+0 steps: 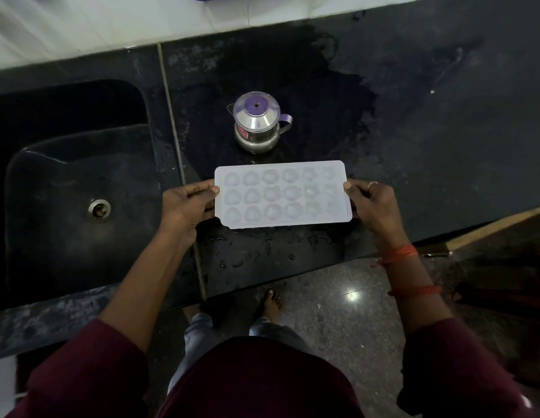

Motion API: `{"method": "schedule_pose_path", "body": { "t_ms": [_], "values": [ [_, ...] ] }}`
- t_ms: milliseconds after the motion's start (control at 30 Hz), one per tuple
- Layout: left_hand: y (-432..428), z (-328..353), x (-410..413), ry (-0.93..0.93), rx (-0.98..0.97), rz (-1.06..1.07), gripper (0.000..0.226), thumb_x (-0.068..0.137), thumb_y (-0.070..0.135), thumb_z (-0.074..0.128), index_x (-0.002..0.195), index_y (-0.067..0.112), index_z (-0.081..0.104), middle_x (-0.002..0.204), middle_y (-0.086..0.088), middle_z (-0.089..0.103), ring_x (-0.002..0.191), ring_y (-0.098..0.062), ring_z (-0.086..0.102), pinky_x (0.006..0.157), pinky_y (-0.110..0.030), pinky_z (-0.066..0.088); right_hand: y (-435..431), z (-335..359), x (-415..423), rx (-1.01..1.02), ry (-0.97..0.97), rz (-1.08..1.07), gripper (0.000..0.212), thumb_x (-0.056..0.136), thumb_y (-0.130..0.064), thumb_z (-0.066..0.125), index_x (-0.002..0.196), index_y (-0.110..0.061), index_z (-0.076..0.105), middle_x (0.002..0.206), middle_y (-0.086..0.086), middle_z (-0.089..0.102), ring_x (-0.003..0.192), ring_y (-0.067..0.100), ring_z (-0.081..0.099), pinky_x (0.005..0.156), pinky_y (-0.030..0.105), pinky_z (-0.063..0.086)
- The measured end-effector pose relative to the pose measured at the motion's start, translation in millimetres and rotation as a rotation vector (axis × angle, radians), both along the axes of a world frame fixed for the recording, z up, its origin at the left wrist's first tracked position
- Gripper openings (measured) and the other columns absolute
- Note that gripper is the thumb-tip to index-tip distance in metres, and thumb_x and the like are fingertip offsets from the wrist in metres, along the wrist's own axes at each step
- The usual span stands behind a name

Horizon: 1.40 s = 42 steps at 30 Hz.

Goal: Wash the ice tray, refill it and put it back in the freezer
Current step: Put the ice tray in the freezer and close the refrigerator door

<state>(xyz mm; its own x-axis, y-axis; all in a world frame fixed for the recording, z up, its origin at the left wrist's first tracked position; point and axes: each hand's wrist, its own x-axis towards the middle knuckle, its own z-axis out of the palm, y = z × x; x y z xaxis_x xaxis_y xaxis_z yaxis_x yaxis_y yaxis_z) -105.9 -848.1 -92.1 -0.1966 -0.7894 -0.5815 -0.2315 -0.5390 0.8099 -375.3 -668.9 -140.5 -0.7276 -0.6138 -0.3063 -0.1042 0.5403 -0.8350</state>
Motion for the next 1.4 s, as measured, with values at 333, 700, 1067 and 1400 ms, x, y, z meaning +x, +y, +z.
{"method": "schedule_pose_path", "body": {
  "t_ms": [333,700,1067,1400],
  "values": [
    [12,8,-20,-0.010,0.002,-0.070,0.014,0.094,0.002,0.069,0.108,0.003,0.072,0.092,-0.006,0.075,0.064,-0.007,0.074,0.055,-0.021,0.059,42,8,-7,-0.028,0.032,-0.061,0.055,0.076,-0.061,0.060,0.106,-0.019,0.077,0.101,-0.004,0.077,0.098,0.018,0.072,0.088,0.050,0.058],
    [15,15,-52,0.008,0.009,-0.269,0.017,0.093,0.004,0.072,0.110,0.005,0.073,0.096,-0.007,0.076,0.070,-0.009,0.075,0.056,-0.020,0.058,99,20,17,-0.103,-0.010,-0.278,0.046,0.079,-0.056,0.062,0.104,-0.020,0.077,0.098,-0.001,0.078,0.092,0.022,0.074,0.084,0.055,0.058],
    [28,25,-95,0.053,0.048,-0.594,0.011,0.094,0.003,0.069,0.099,0.011,0.073,0.071,0.006,0.077,0.061,-0.003,0.072,0.058,-0.021,0.061,159,41,83,-0.145,-0.039,-0.657,0.020,0.094,-0.030,0.064,0.102,-0.018,0.078,0.090,0.003,0.078,0.082,0.028,0.075,0.075,0.056,0.061],
    [74,24,-125,0.071,0.048,-0.869,0.012,0.093,0.004,0.071,0.102,0.011,0.073,0.077,0.003,0.079,0.065,-0.006,0.074,0.056,-0.023,0.059,217,48,142,-0.157,-0.047,-0.973,0.019,0.097,-0.022,0.064,0.105,-0.009,0.076,0.093,0.006,0.078,0.083,0.027,0.076,0.073,0.053,0.062]
  ]
}}
